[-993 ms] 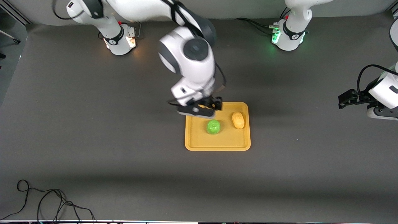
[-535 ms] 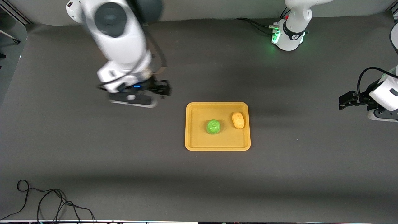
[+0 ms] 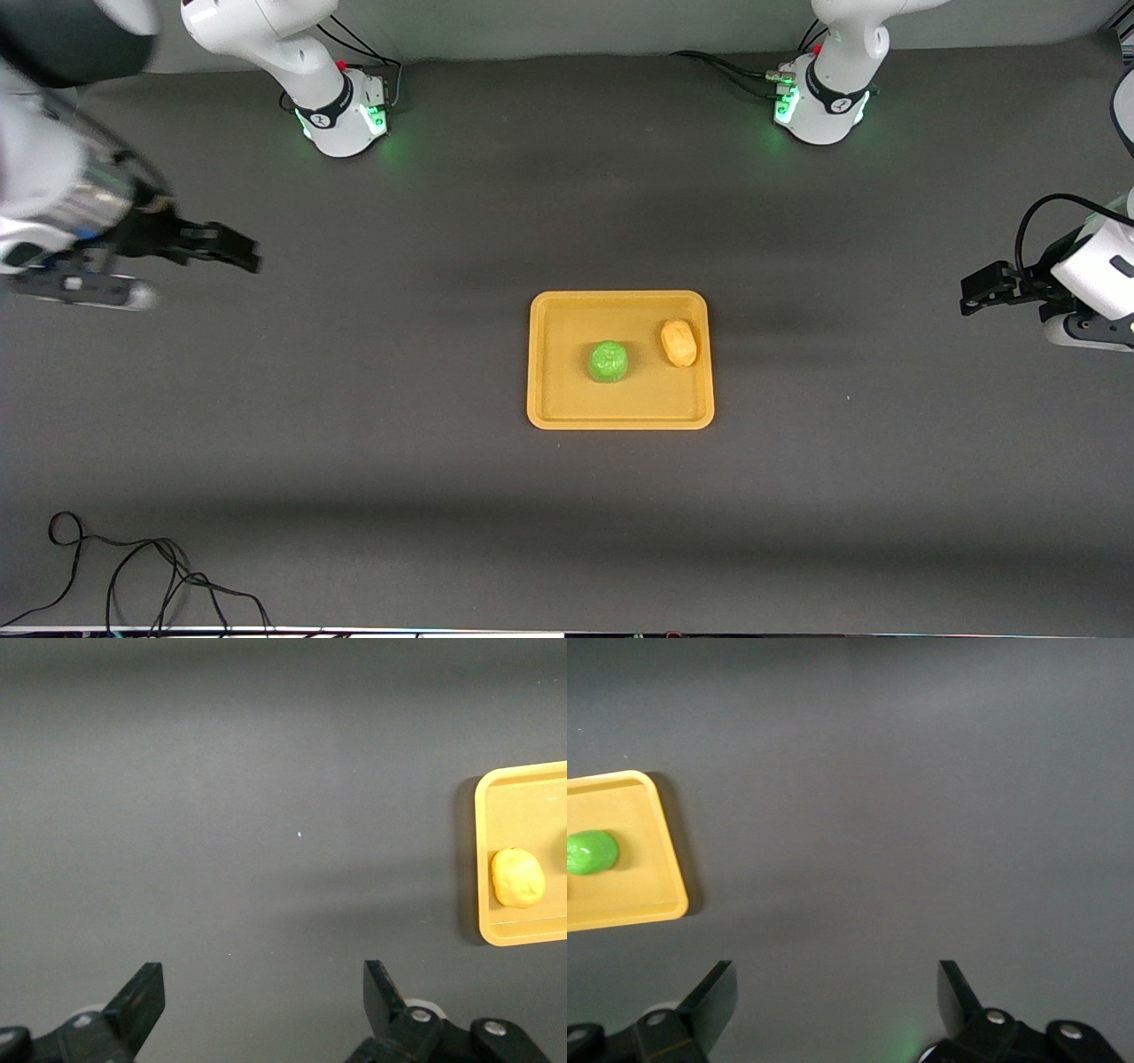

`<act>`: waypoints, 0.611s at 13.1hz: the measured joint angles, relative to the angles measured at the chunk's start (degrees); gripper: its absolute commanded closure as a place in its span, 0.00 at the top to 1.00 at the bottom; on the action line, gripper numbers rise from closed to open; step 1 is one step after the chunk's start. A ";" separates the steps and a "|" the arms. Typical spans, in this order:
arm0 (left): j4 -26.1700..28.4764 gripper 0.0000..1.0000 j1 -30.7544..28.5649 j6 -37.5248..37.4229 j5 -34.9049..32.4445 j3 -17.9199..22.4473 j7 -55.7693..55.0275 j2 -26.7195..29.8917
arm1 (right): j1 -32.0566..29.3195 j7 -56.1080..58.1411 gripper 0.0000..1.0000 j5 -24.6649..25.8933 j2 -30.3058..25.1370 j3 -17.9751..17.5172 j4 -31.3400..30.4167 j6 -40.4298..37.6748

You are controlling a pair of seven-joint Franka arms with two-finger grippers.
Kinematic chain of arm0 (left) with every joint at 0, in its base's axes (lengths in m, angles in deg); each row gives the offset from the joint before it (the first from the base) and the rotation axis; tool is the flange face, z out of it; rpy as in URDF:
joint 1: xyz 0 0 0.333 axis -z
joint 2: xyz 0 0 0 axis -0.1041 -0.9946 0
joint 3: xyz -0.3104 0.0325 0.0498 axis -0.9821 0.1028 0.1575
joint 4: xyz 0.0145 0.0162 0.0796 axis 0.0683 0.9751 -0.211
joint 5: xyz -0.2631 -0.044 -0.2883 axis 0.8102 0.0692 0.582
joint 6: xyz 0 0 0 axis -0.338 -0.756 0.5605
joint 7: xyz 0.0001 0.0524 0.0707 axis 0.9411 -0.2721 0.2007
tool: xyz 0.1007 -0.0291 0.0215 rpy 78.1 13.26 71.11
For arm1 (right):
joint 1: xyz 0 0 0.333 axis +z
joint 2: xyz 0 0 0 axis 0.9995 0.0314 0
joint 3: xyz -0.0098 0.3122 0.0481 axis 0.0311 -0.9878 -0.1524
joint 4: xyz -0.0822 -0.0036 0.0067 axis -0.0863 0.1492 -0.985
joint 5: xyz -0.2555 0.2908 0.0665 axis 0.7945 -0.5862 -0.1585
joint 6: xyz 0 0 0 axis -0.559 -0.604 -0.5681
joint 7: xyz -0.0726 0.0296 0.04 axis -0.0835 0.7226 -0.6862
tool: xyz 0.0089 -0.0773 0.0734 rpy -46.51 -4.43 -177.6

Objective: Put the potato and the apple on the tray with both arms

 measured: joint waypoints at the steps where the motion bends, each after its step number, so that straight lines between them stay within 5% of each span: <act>1: -0.01 1.00 -0.38 -0.32 0.10 0.21 0.00 0.02 | -4.66 2.42 1.00 0.07 -0.76 -2.57 -1.09 0.56; 5: -0.05 1.00 -1.61 -1.14 0.04 0.66 0.36 0.04 | -19.61 10.47 1.00 0.80 -1.15 -11.34 -2.25 2.95; 8: -0.06 1.00 -1.60 -1.14 -0.48 0.59 0.44 0.09 | -21.28 11.87 1.00 1.03 -1.12 -12.29 -2.52 4.48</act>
